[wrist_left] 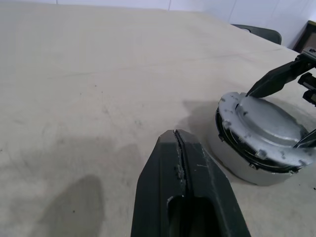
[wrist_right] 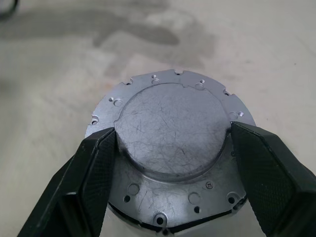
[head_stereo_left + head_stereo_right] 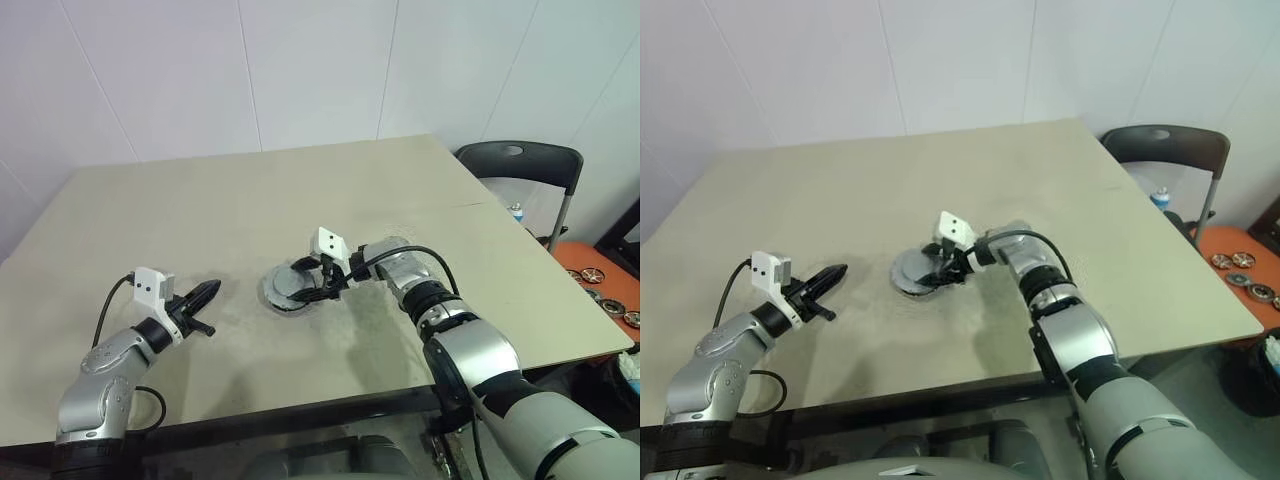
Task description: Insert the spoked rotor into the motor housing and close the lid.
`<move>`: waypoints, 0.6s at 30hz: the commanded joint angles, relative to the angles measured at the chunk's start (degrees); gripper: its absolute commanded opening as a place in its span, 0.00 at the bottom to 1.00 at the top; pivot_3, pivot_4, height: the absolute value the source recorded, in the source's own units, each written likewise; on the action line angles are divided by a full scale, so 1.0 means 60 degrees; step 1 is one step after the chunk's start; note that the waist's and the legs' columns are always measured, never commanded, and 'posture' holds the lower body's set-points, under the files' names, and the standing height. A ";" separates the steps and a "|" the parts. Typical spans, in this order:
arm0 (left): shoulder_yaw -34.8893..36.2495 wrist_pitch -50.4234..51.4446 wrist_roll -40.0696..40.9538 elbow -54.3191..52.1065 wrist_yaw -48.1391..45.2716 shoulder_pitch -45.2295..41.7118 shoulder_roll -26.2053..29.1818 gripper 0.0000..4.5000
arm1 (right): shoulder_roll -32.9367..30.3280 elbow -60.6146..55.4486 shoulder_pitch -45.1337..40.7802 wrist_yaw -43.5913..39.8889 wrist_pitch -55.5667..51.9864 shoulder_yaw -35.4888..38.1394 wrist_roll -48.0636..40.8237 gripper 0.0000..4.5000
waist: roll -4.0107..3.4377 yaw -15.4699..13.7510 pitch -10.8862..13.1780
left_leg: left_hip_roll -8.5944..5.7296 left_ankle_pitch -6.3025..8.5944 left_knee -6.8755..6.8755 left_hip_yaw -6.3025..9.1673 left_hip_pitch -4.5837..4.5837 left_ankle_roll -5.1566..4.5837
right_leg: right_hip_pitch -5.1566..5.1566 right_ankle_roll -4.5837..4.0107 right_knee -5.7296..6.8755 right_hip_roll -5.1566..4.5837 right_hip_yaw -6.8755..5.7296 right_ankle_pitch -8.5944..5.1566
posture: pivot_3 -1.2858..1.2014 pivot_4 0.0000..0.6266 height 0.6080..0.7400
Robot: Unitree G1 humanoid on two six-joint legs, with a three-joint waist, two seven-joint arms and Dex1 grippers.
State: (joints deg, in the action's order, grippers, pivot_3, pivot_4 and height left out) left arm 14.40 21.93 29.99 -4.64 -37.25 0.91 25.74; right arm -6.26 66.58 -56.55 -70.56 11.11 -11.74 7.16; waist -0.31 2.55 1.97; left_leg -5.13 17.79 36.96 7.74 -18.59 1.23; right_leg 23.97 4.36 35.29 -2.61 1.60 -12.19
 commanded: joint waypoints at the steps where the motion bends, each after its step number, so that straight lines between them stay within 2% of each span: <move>1: 0.0177 -0.0154 0.0046 -0.0296 -0.0008 -0.0027 0.0059 0.00 | -0.0018 -0.0223 0.0024 -0.0388 0.0000 -0.0138 0.0002 0.74 | -0.0001 -0.0001 0.0000 | 0.0000 0.0000 0.0000 0.0000 0.0000 0.0000 | 0.0000 0.0000 0.0000 0.0001 0.0000 0.0000 | 0.52 0.00 1.00; 18: 0.0043 -0.0090 0.0059 -0.0419 0.0001 -0.0077 -0.0012 0.00 | -0.0021 0.0051 0.0044 0.0349 0.0018 -0.0217 0.0259 0.74 | 0.0002 0.0000 -0.0002 | 0.0002 -0.0003 0.0004 -0.0001 0.0012 0.0004 | -0.0007 -0.0001 0.0013 0.0001 0.0002 0.0000 | 0.52 0.00 1.00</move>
State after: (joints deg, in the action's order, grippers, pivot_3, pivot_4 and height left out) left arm 14.28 21.95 30.00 -4.88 -37.24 0.59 25.58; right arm -6.68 66.77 -56.24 -69.26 10.61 -12.24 7.80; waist -0.30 2.55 1.96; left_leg -5.12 17.77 36.98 7.73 -18.51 1.26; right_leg 23.93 4.36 35.38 -2.60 1.61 -12.19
